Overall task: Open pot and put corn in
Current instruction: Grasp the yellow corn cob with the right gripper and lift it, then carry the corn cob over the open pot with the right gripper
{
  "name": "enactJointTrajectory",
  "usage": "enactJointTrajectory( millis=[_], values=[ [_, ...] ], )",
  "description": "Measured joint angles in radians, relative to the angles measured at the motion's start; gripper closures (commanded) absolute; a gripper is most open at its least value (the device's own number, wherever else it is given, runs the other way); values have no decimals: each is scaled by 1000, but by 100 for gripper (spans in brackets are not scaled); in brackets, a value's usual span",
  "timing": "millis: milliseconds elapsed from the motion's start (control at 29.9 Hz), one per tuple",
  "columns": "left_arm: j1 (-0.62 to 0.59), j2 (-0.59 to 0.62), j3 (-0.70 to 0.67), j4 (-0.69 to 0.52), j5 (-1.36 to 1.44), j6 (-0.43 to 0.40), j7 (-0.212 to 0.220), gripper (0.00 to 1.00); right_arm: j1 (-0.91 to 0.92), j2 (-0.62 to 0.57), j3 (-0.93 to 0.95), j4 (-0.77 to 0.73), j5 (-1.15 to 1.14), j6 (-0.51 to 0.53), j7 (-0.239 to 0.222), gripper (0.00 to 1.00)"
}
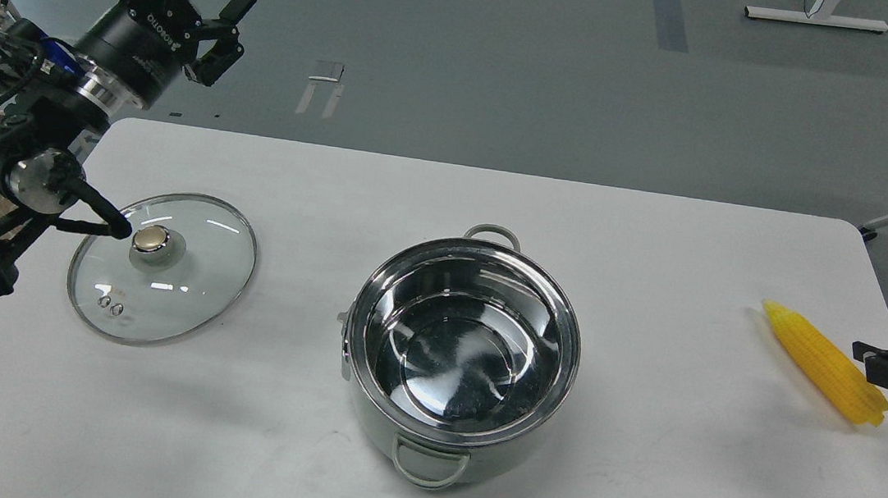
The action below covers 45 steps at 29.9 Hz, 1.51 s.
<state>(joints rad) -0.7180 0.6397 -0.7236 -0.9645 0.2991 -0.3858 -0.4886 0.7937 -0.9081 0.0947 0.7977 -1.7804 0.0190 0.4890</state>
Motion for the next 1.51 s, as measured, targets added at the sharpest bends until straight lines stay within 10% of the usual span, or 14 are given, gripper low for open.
enactJointTrajectory(
  millis=[201,569,1138,1507],
  values=[
    [3,1,0,-3,0,0,0,2,-17,92,-47,-64,-11,-45,0,20],
    [8,14,0,-23,-1,2,0,2,-17,174,-117,-154,-14,-61,-1,99],
    [12,17,-2,-50,-3,7,0,2,458,-60,-139,281,3,43,0,97],
    [10,13,-2,-48,-5,14,0,2,884,261,-483,364,63,68,0,95]
  ],
)
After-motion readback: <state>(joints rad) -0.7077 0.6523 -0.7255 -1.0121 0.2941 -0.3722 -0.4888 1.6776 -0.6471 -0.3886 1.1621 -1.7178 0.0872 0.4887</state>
